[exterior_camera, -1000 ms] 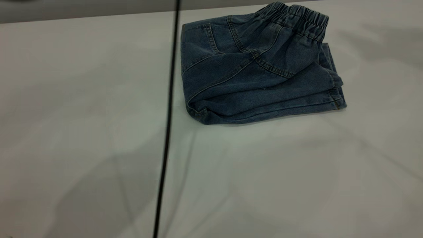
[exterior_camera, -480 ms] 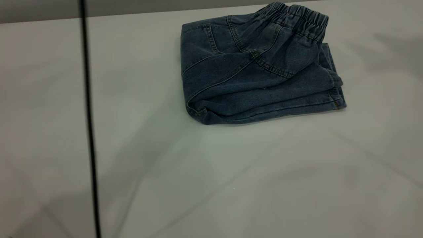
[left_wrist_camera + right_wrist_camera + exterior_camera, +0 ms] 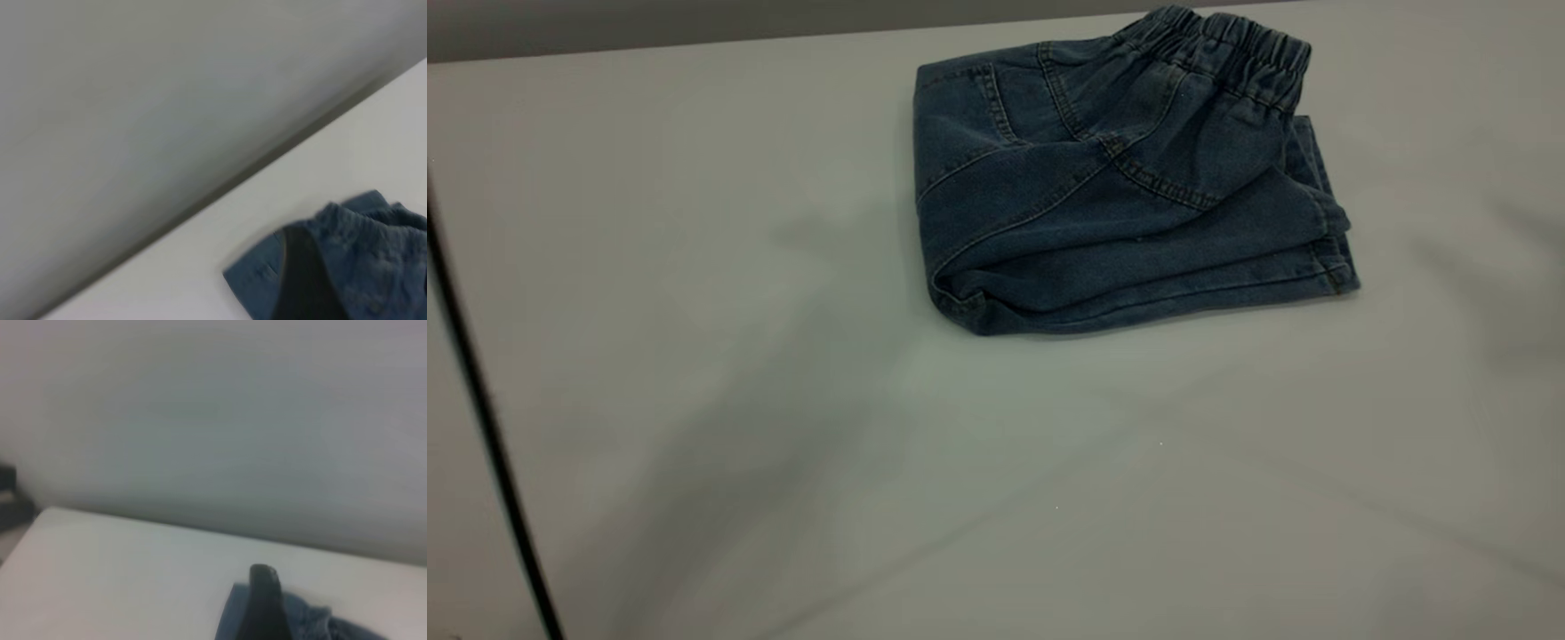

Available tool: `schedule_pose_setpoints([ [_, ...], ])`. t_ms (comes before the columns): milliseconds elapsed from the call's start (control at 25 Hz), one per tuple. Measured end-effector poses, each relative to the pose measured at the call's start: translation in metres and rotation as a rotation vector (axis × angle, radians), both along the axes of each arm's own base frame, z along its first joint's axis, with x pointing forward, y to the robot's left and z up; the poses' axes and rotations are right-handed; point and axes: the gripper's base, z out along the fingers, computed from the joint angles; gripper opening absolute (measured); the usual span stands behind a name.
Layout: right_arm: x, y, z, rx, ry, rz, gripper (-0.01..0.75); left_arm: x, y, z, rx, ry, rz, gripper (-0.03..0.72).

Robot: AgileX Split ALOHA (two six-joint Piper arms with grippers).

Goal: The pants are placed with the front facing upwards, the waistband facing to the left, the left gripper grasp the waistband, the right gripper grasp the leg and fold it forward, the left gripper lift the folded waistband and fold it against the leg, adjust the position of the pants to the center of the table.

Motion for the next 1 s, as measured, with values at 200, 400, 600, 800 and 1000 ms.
schedule_pose_setpoints([
  [200,-0.062,0.009,-0.014,-0.047,-0.019,0.027,0.479,-0.042,0.029,0.004,-0.018,0.045,0.012,0.392],
  [400,-0.115,0.017,-0.043,-0.039,-0.002,0.041,0.479,-0.089,0.056,-0.006,-0.039,0.113,-0.026,0.392],
  [600,-0.161,0.023,-0.068,-0.04,-0.019,0.036,0.479,-0.137,0.084,-0.029,-0.057,0.184,-0.058,0.392],
  [800,-0.202,0.029,-0.085,-0.043,-0.072,0.027,0.479,-0.179,0.115,-0.057,-0.034,0.196,-0.065,0.392],
  [1000,-0.238,0.03,-0.111,-0.094,-0.123,-0.01,0.479,-0.221,0.146,-0.083,-0.051,0.173,-0.067,0.392],
])
